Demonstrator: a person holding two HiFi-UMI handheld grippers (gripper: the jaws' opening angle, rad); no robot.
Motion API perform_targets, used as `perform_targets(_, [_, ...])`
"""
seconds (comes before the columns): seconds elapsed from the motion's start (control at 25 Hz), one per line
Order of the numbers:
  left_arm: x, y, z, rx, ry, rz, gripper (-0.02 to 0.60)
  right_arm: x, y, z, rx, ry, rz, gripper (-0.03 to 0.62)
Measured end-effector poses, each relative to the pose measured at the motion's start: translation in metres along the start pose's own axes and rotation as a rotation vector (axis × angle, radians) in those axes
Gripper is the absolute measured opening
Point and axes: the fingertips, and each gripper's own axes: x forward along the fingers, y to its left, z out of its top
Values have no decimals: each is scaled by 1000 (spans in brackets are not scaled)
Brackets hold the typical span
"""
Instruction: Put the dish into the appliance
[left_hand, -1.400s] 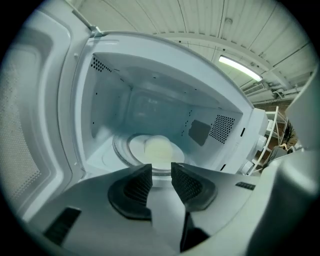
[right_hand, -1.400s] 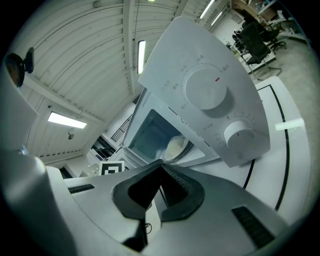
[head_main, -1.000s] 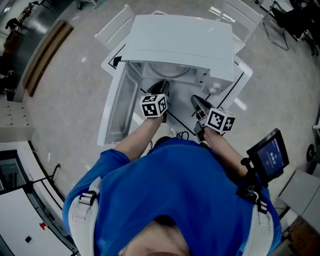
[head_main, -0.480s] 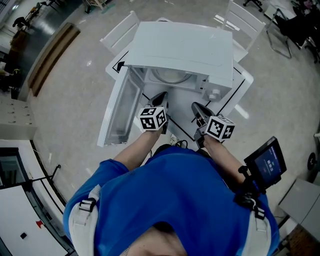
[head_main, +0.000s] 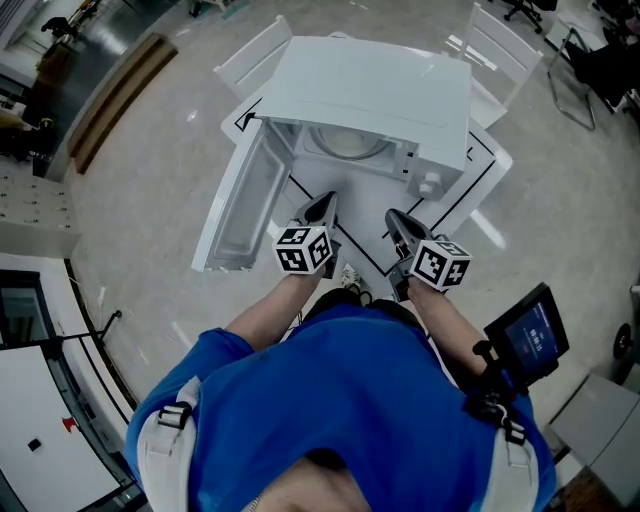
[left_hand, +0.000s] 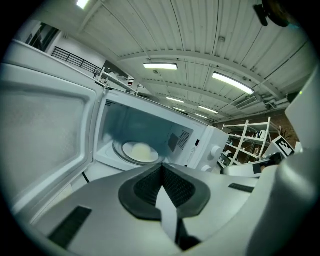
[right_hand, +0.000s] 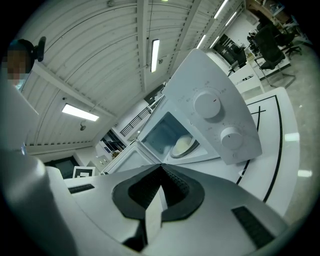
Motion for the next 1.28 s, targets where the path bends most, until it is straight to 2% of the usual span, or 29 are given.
perform_targets(0.32, [-30, -9, -9, -27, -29, -13, 8, -15, 16, -17, -47, -2, 12, 0])
perform_targets(0.6, [-30, -18, -8, -10, -27, -63, 8, -18, 19, -12, -67, -30, -12, 0])
perform_targets(1.28, [-31, -21, -1, 5, -28, -114, 8, -13, 32, -12, -109, -58, -38, 0])
